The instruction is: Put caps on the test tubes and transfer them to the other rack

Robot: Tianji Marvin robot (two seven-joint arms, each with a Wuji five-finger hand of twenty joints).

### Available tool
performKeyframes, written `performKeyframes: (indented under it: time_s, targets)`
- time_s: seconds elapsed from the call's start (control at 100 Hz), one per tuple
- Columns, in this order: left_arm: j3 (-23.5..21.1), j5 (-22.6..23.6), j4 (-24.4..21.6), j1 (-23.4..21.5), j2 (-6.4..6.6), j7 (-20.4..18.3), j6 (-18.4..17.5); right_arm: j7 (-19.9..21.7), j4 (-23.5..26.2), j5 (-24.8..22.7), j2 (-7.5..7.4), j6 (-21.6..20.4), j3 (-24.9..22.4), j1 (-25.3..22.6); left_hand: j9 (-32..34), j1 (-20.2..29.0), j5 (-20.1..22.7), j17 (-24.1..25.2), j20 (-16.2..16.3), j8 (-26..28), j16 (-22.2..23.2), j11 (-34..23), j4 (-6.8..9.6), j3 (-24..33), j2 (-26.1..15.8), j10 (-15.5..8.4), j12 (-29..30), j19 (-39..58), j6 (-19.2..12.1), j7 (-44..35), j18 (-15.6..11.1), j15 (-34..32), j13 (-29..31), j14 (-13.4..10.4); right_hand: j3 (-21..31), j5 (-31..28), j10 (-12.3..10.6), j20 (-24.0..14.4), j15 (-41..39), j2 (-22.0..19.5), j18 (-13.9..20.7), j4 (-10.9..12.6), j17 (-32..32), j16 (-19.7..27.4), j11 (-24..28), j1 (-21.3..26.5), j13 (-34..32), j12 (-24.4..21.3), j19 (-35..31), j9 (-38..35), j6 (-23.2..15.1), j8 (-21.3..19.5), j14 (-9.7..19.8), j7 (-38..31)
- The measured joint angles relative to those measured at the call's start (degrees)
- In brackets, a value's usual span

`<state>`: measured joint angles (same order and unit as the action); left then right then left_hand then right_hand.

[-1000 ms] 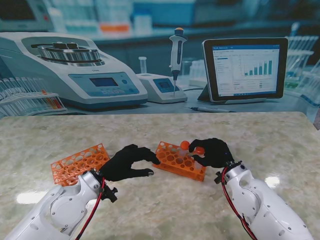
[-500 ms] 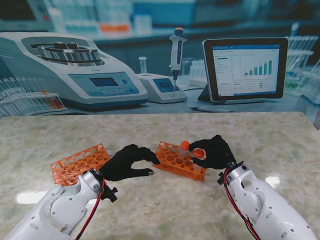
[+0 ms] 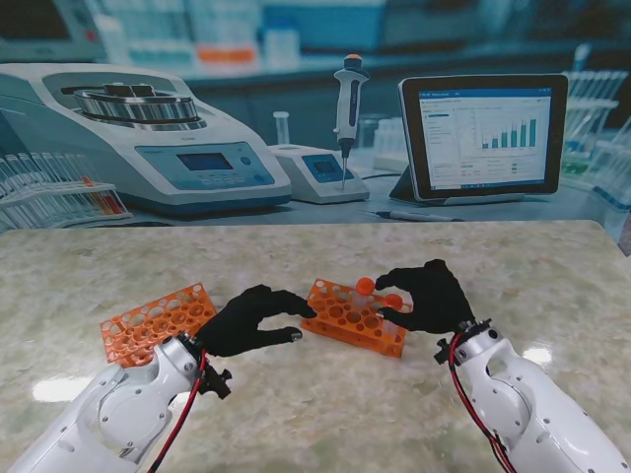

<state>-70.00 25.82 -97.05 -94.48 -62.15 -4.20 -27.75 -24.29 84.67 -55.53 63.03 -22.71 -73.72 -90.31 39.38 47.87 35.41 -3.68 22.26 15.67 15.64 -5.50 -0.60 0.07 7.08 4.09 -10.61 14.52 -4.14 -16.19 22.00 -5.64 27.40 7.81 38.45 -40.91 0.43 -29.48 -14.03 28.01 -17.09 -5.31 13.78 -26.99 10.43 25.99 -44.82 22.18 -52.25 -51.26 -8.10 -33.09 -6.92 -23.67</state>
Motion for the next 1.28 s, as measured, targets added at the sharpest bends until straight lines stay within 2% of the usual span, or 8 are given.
performKeyframes:
  time_s: [0.03, 0.09, 0.14, 0.36, 0.52, 0.72, 0.89, 1.28]
  targets:
    - [0.0, -0.2, 0.0, 0.0, 0.00, 0.0, 0.1, 0.1, 0.9, -0.2, 0.00, -0.2, -0.6, -0.7, 0.0, 0.0, 0.4, 0.0, 0.0, -0.4, 0.0, 0.0, 0.00, 0.0, -0.1, 0.1, 0.6, 0.0, 0.0, 0.1, 0.0, 0.0, 0.0, 1.4, -0.2, 0.0, 0.0, 0.5, 0.5, -0.4, 0.0, 0.0, 0.0, 0.6, 0.0, -0.3, 0.4, -0.5, 0.1, 0.0, 0.1, 0.1, 0.0, 0.0]
    - [-0.1, -0.5, 0.0, -0.1, 0.00, -0.1, 0.3, 0.4, 2.7, -0.5, 0.00, -0.6, -1.8, -2.1, 0.0, 0.0, 0.4, -0.1, 0.0, -0.6, -0.1, 0.0, 0.00, 0.0, -0.7, 0.9, 0.7, -0.1, 0.0, 0.5, 0.3, 0.0, 0.0, 1.6, -0.9, 0.9, 0.0, 1.4, 0.1, -0.7, 0.0, 0.0, 0.0, 1.6, -0.2, -0.3, 0.4, -1.7, 0.7, 0.0, 0.2, 0.9, 0.2, 1.5]
    - [-0.1, -0.8, 0.0, -0.1, -0.01, -0.1, 0.6, 0.8, 4.1, -0.6, -0.01, -1.1, -2.6, -3.4, 0.0, 0.0, 0.4, -0.2, -0.1, -0.7, -0.3, 0.0, 0.00, 0.0, -1.2, 2.2, 0.7, -0.1, 0.7, 0.6, 0.7, 0.0, 0.0, 3.6, -1.4, 1.7, 0.0, 2.8, 1.6, -2.0, 0.0, 0.0, -0.1, 2.8, -0.8, -0.4, 0.6, -2.5, 0.9, 0.0, 0.3, 1.2, 0.8, 1.0]
    - [-0.1, -1.4, 0.3, 0.1, -0.07, -0.1, 1.8, 3.0, 9.2, 0.3, -0.05, -3.9, -6.0, -9.0, 0.0, -0.6, -0.8, -0.3, -0.7, -1.9, -0.7, 0.3, -0.03, 0.0, -2.2, 2.6, 0.8, -0.1, 1.3, 1.4, 1.2, 0.0, 0.0, 3.6, -6.4, 3.0, 0.0, 8.5, 4.6, -6.7, -0.8, 0.5, -0.3, 9.0, -2.7, -1.0, 1.8, -6.9, 3.0, 1.5, 0.9, 3.8, 2.7, 2.9]
    - [-1.4, -1.1, 0.4, -0.4, -0.26, -0.1, 2.6, 3.9, 11.8, 0.9, 0.10, -5.4, -8.8, -13.2, -0.8, -0.6, -0.8, -0.3, -0.7, -2.1, -0.9, 0.7, -0.03, 0.0, -2.2, 3.5, 1.6, -0.1, 2.4, 1.5, 1.2, 0.0, 0.0, 3.6, -8.2, 3.5, 0.0, 10.7, 4.1, -7.5, -1.5, 0.5, -0.7, 11.1, -3.6, -1.0, 3.0, -8.8, 3.0, 2.7, 1.0, 4.3, 2.7, 2.8]
    - [-2.8, 0.3, -0.1, -1.7, -0.19, -0.1, 3.2, 4.5, 13.6, 1.6, 0.11, -6.8, -11.2, -17.0, -0.7, -0.6, -0.8, -0.4, -0.8, -2.8, -0.9, 0.7, -0.03, 0.0, -2.2, 3.7, 2.0, -0.1, 3.3, 2.1, 1.2, 0.0, 0.0, 3.6, -9.9, 5.2, 0.0, 11.5, 4.1, -8.9, -2.2, 0.6, -1.5, 11.7, -3.8, -1.0, 3.4, -9.3, 3.6, 3.6, 1.0, 4.5, 2.7, 3.0]
    - [-3.1, 0.5, 0.1, -1.8, -0.12, -0.3, 4.0, 3.1, 13.5, 1.0, 0.12, -6.9, -11.7, -18.3, -0.7, -0.6, -0.8, -0.4, -0.9, -2.9, -0.9, 0.7, -0.03, 0.0, -2.2, 3.7, 2.1, -0.1, 3.4, 2.1, 1.2, 0.0, 0.0, 3.6, -10.4, 5.2, 0.0, 12.2, 4.1, -8.9, -2.2, 0.6, -2.1, 11.8, -3.8, -1.0, 4.0, -9.8, 3.9, 3.6, 1.0, 5.0, 2.7, 3.0]
    - [-3.2, 0.4, 1.6, -0.9, -0.14, 0.1, 4.6, 3.5, 12.7, 0.5, 0.03, -6.1, -11.5, -17.9, -0.7, -0.6, -0.8, -0.4, -1.4, -2.9, -1.0, 0.7, -0.03, 0.0, -2.2, 3.7, 2.1, -0.1, 3.4, 2.1, 1.2, 0.0, 0.0, 3.6, -11.1, 5.2, 0.0, 12.9, 4.1, -8.9, -2.2, 1.1, -2.7, 11.8, -3.8, -1.0, 4.0, -9.8, 4.3, 3.6, 1.0, 5.1, 2.7, 3.0]
